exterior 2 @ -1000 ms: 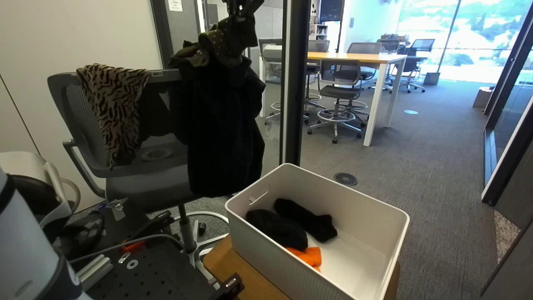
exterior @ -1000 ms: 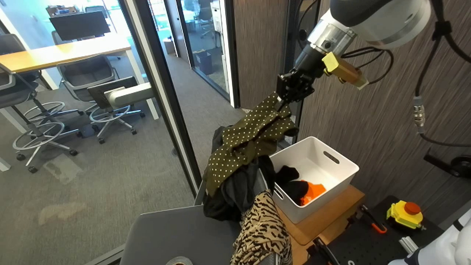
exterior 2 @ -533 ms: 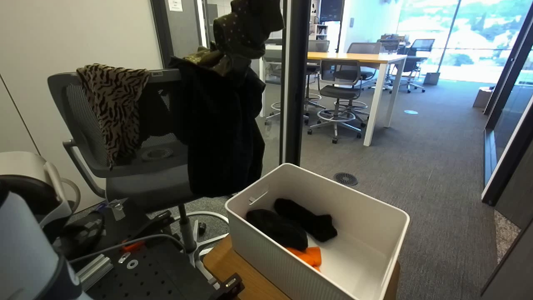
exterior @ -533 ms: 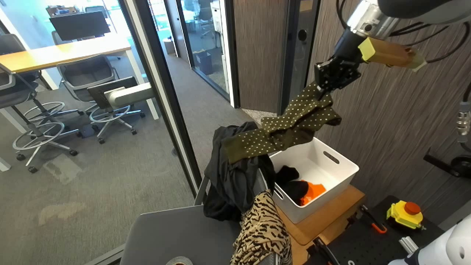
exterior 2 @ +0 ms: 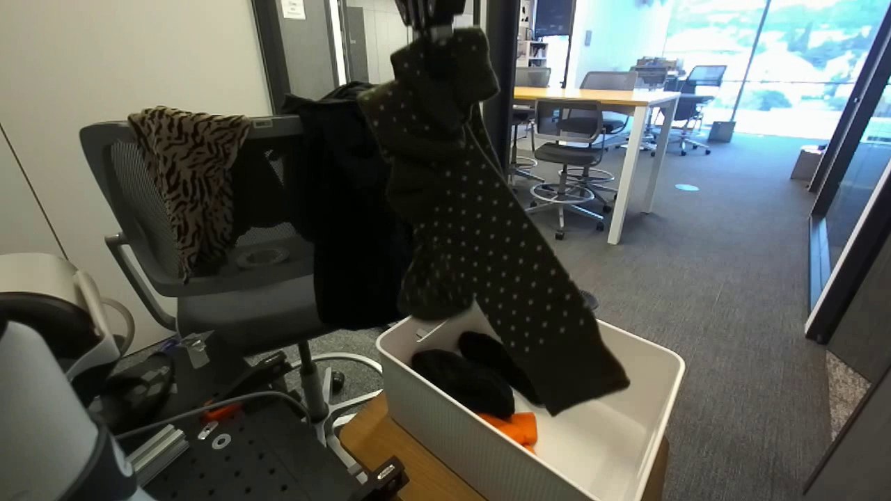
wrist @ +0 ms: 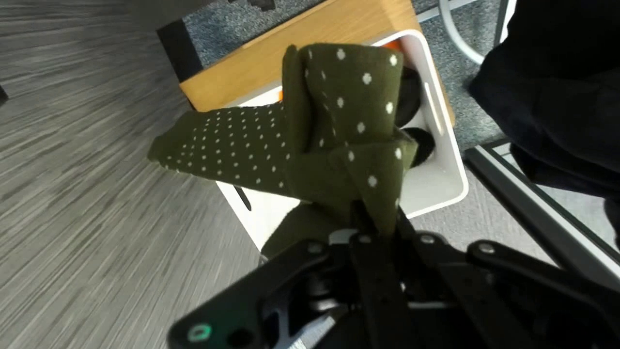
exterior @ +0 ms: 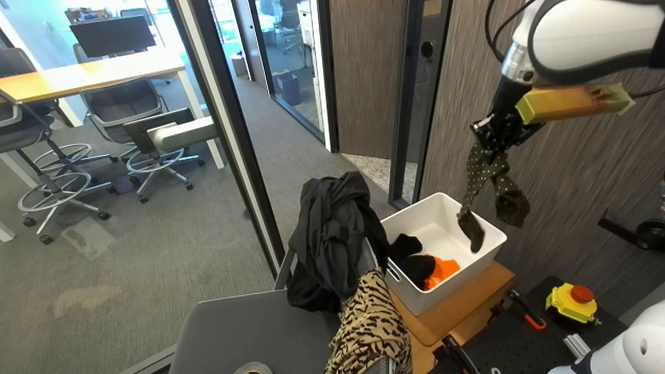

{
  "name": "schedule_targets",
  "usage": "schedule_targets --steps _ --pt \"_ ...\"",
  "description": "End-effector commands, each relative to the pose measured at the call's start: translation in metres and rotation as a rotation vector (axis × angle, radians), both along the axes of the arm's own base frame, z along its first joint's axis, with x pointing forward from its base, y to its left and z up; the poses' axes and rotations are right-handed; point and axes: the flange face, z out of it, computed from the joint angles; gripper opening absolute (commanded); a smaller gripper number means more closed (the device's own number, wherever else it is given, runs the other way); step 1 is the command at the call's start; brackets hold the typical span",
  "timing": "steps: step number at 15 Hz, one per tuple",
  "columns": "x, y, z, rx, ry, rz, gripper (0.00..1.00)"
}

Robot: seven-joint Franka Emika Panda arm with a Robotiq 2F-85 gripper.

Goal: Pick up the cloth with green and white dots from the chair's headrest and place it inside the box

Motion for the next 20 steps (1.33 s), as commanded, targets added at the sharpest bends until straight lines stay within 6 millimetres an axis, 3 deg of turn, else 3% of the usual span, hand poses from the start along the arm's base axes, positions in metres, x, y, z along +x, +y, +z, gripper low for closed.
schedule_targets --steps 1,5,13,17,20 --pt "0.017 0.003 -0.058 -0.064 0.043 -0.044 0.12" --pt "0.033 0.004 -0.124 -0.121 0.096 -0.103 0.11" --pt "0.058 0.003 -0.201 -0.189 0.226 -0.162 0.1" --pt "0.082 -0.001 -0.2 -0.222 0.228 -0.18 0.1" --pt "0.106 -0.002 -0.182 -0.262 0.191 -0.175 0.11"
